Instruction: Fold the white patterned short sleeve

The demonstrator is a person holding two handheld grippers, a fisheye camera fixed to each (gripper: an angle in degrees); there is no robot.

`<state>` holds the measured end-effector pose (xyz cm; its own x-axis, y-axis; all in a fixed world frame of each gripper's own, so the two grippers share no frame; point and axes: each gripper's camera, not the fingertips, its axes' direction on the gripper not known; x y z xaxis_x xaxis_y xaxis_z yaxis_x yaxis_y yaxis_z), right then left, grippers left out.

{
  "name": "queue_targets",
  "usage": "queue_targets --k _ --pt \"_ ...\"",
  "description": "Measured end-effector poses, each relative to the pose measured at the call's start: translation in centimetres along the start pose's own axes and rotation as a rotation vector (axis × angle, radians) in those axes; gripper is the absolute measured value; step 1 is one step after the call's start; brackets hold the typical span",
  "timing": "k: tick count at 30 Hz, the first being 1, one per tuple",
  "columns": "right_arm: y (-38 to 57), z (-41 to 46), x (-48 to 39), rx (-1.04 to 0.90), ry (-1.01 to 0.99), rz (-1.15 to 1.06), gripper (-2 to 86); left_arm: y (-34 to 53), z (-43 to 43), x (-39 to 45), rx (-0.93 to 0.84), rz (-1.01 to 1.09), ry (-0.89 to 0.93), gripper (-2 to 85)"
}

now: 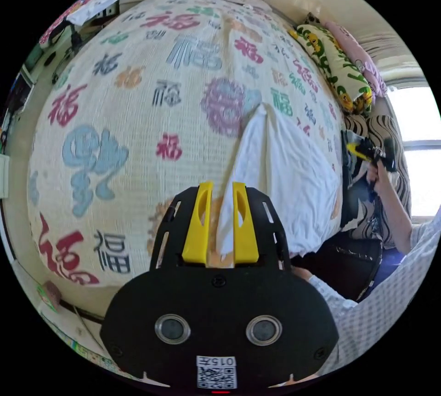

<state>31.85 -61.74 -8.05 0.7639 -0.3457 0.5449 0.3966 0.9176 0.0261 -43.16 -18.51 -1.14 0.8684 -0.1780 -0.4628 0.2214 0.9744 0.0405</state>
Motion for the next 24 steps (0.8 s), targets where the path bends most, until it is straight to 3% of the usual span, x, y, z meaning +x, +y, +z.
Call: queue_targets --k 5,11,20,24 --pt "-10.7 9.9 -13.4 -0.169 0.043 -0.285 5.8 6.6 3.6 -0.8 -0.105 -0.035 0.020 8.2" --pt "-17.9 17.0 -22.0 -0.307 0.176 -0.374 6.5 9.2 4.8 -1.3 -0.074 -0.031 0.019 8.1" --pt "-21.8 25.9 -27.4 -0.654 0.410 -0.463 6.2 12.2 5.2 -2.6 -0.071 -0.019 0.164 0.8" --pt "-22.6 26.6 -28.1 -0.663 0.418 -0.451 2.0 13.5 4.5 -2.6 -0.038 -0.022 0.174 -0.2"
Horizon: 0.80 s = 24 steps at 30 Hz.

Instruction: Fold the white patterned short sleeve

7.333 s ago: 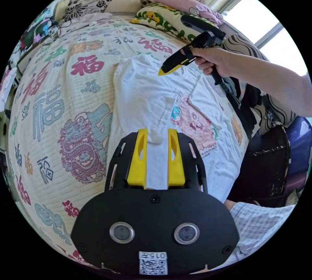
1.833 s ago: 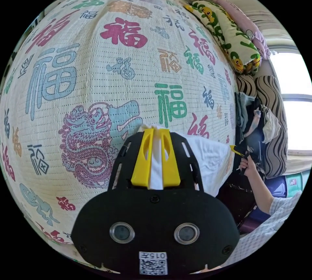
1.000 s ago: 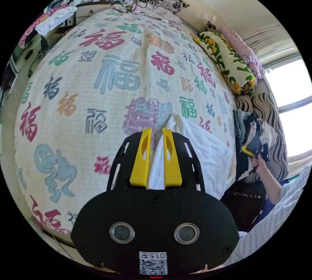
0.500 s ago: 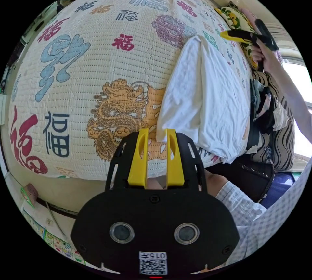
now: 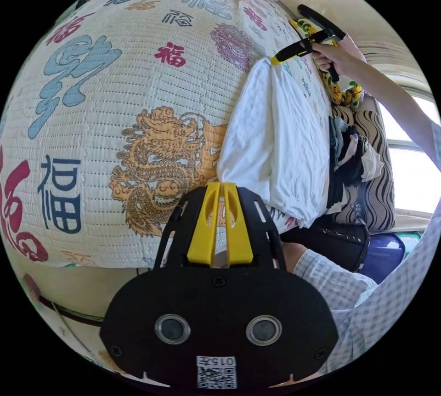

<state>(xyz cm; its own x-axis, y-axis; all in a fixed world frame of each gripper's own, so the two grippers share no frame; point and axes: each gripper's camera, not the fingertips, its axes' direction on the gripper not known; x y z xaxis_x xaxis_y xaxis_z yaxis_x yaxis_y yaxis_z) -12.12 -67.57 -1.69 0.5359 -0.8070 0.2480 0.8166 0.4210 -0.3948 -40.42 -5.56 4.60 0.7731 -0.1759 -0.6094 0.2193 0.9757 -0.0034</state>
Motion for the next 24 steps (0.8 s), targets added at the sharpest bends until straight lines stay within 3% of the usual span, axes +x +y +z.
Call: queue_targets --k 7,12,18,24 --pt "-1.5 -2.9 -1.0 0.073 0.015 0.009 -0.8 2.6 -4.5 -1.8 0.176 -0.123 0.045 -0.3" --pt "-2.2 -6.4 -1.7 0.189 -0.052 -0.010 -0.9 4.1 -8.2 -0.6 0.254 -0.089 -0.034 -0.3" --pt "3.3 -7.0 0.7 0.285 -0.163 -0.017 -0.8 6.9 -9.4 6.7 0.264 0.122 -0.068 -0.1" --pt "18.0 -6.0 8.3 0.497 -0.425 -0.037 -0.8 10.2 -6.6 19.0 0.210 0.369 -0.061 -0.2"
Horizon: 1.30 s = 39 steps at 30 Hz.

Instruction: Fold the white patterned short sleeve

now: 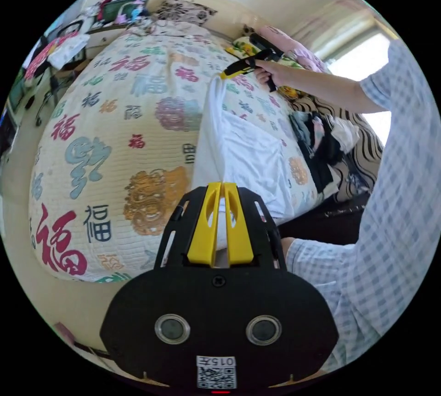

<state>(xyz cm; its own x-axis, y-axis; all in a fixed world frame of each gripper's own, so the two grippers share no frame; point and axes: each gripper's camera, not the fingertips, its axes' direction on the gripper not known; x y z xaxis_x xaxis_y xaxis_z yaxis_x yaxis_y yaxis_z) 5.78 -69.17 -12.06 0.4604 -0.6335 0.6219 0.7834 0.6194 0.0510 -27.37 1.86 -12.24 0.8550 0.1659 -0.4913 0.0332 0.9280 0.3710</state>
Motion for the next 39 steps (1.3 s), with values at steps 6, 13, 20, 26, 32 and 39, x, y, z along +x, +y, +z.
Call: queue_targets --k 6,13,20,26,32,39 --pt "17.1 -6.2 7.7 0.174 -0.117 0.102 -0.5 -1.0 6.2 12.3 -0.074 0.149 0.160 -0.3" --pt "31.3 -6.0 17.0 0.246 -0.167 0.178 -0.1 -0.8 16.9 25.6 -0.223 0.382 0.206 -0.5" --pt "39.0 -4.2 23.0 0.296 -0.220 0.205 0.4 -1.9 24.3 31.4 -0.329 0.385 0.165 -0.2" --pt "42.9 -3.5 25.9 0.279 -0.200 0.255 1.8 -3.2 28.9 34.4 -0.416 0.426 0.131 3.2" --pt "47.6 -5.0 27.2 0.240 -0.064 0.395 4.8 -5.0 32.7 37.0 -0.576 0.453 0.268 8.1" --pt "50.2 -2.2 23.5 0.167 -0.049 0.434 8.0 -10.9 27.4 34.9 -0.367 0.415 0.169 8.1"
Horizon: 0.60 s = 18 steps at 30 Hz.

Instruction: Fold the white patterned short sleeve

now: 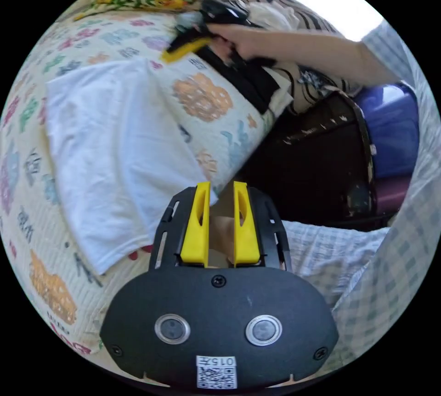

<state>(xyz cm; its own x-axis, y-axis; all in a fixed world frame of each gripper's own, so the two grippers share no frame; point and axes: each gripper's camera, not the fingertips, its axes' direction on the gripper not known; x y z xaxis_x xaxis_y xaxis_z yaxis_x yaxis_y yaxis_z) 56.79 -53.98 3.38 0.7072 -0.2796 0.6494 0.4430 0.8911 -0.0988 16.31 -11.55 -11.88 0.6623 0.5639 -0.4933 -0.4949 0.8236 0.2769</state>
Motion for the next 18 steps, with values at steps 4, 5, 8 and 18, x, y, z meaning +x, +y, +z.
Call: queue_targets --k 4,5,8,18 --pt "4.3 4.6 -0.7 -0.082 -0.029 0.098 8.2 0.4 -4.1 -8.8 0.059 -0.325 -0.268 8.4" --pt "5.7 5.6 -0.7 -0.083 -0.048 0.145 8.2 0.8 -4.3 -10.8 0.050 -0.390 -0.297 8.4" --pt "8.5 8.1 -0.7 -0.091 -0.071 0.226 8.0 0.5 -2.4 -13.8 -0.038 -0.422 -0.269 8.1" --pt "12.8 9.3 2.4 -0.058 -0.058 0.354 0.1 -2.6 -1.6 -17.0 -0.084 -0.384 -0.190 2.6"
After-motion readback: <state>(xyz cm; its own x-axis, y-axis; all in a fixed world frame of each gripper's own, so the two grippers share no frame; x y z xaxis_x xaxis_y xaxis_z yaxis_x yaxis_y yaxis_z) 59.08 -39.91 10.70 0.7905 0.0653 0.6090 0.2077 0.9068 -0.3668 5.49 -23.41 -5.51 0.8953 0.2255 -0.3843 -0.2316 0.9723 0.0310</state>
